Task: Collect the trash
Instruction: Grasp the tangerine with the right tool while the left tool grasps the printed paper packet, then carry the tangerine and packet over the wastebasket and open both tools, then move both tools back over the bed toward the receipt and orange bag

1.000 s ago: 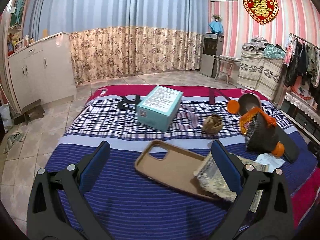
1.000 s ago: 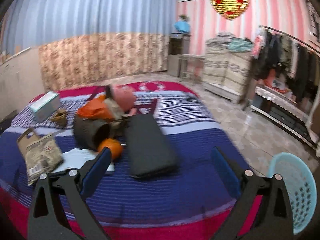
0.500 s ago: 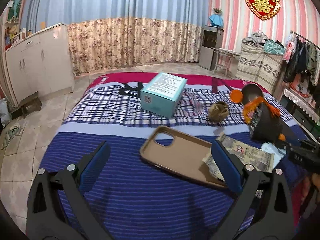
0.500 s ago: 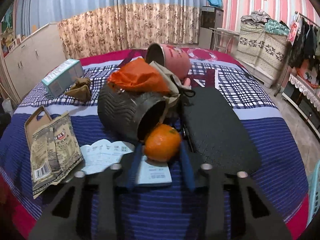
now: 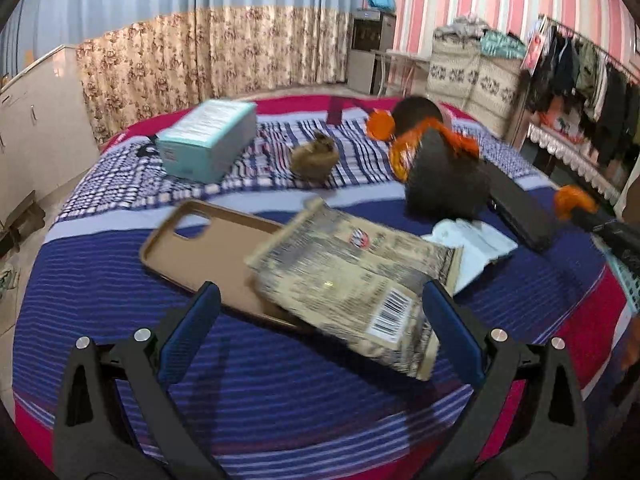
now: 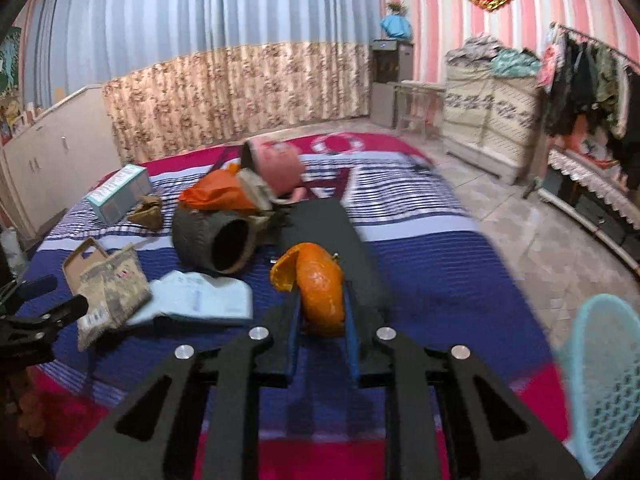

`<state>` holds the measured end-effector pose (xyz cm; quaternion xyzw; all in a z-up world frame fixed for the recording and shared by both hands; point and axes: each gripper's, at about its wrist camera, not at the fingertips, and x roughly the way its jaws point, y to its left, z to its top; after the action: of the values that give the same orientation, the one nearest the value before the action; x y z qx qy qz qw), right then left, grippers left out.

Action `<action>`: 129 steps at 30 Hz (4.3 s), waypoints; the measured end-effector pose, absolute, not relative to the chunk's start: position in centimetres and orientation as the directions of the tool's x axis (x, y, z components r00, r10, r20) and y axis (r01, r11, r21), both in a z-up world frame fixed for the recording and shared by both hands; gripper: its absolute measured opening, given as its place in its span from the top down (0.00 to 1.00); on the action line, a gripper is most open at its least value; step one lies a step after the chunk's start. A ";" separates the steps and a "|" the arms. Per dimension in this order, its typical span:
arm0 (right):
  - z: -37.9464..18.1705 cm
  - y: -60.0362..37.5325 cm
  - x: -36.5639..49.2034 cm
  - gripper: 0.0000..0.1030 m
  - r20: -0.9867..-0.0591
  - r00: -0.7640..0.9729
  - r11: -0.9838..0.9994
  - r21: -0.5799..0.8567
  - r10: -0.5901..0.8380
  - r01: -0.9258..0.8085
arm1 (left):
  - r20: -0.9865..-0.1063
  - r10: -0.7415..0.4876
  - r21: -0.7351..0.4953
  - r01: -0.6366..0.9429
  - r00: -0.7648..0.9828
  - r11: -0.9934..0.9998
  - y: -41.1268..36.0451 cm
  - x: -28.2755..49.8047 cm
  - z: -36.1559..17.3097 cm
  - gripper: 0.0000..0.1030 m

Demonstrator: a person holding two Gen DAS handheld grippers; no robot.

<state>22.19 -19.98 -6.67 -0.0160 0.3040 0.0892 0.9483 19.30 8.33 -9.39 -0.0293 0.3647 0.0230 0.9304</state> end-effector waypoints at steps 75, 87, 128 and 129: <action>-8.6 -56.7 9.9 0.81 -0.540 0.766 0.827 0.205 -0.350 0.523 | -0.620 -0.527 0.015 0.680 0.582 0.733 -37.3 17.5 -6.9 0.98; -9.2 -56.8 10.9 0.81 -0.559 0.765 0.839 0.208 -0.320 0.503 | -0.662 -0.458 0.064 0.654 0.593 0.754 -39.4 19.3 -9.6 0.68; -6.8 -47.2 16.2 0.16 -0.513 0.803 0.903 0.116 -0.303 0.414 | -0.482 -0.180 0.044 0.229 0.857 0.972 -15.1 20.3 -2.3 0.05; -6.7 -46.9 16.2 0.14 -0.513 0.803 0.904 0.112 -0.304 0.413 | -0.483 -0.173 0.043 0.220 0.859 0.975 -14.5 20.3 -2.3 0.05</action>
<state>16.18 -46.94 -6.74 0.1097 0.2500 -0.1901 0.9430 20.30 -14.49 -2.33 0.0481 0.2455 -0.1019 0.9628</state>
